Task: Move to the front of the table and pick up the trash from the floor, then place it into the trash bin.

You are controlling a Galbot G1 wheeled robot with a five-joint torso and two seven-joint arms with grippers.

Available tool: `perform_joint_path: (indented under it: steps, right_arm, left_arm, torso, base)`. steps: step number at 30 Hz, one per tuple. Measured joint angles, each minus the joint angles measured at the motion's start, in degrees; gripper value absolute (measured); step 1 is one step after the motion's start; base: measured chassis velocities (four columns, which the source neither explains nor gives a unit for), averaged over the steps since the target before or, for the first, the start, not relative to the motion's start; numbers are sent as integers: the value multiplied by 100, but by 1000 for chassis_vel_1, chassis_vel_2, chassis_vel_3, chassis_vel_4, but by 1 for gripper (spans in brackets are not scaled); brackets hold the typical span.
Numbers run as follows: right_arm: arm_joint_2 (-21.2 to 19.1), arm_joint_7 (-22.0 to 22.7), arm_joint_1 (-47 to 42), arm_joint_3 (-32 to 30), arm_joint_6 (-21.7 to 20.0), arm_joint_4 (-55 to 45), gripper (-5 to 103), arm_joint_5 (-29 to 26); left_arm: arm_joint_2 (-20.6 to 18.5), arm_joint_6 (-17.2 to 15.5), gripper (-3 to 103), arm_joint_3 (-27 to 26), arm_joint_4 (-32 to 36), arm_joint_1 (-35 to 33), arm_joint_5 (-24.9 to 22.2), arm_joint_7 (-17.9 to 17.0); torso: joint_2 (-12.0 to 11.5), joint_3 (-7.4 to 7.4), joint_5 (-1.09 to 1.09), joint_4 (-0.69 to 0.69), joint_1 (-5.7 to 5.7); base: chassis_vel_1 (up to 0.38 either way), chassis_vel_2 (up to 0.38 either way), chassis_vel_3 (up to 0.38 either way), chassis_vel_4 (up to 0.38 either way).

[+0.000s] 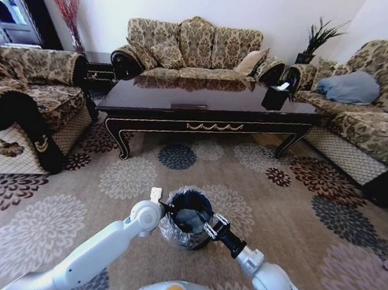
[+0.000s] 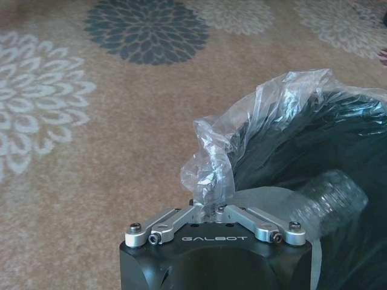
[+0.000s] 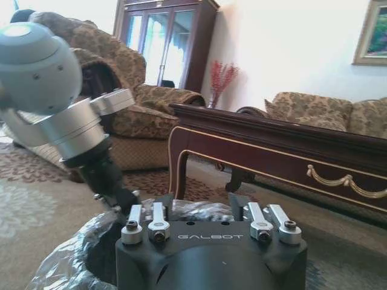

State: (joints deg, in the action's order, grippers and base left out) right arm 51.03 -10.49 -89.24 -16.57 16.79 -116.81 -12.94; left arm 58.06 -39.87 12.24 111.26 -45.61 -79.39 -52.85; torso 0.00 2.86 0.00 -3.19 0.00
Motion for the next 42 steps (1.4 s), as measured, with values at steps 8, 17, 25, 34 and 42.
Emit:
perform_joint_path:
  steps: [8, 17, 25, 34, 42]
  right_arm:
    - [131, 336, 187, -161, -19, 174, 81, -133]
    - [164, 492, 420, -302, -95, 318, 100, -569]
    - [221, 491, 291, -277, -89, 415, 100, -448]
    - [276, 479, 96, -296, -47, 404, 100, -287]
    - [280, 503, 74, -317, -54, 399, 100, -262]
  left_arm:
    - [-270, -17, 2, -692, 151, -366, 106, 52]
    - [-607, -24, 2, -1541, -11, -813, 175, 221]
    - [-572, 44, 2, -1781, -382, -969, 307, 269]
    - [-489, 101, 4, -1831, -572, -968, 375, 185]
    - [-512, 158, 31, -1893, -419, -1013, 381, 175]
  torso:
    - [0, 0, 0, 2, 0]
    - [0, 1, 0, 3, 0]
    - [0, 0, -1, 1, 0]
    - [0, 0, 0, 0, 0]
    - [0, 0, 0, 1, 0]
  base:
    - [0, 0, 0, 0]
    - [0, 0, 0, 0]
    - [0, 0, 0, 0]
    - [0, 0, 0, 0]
    - [0, 0, 0, 0]
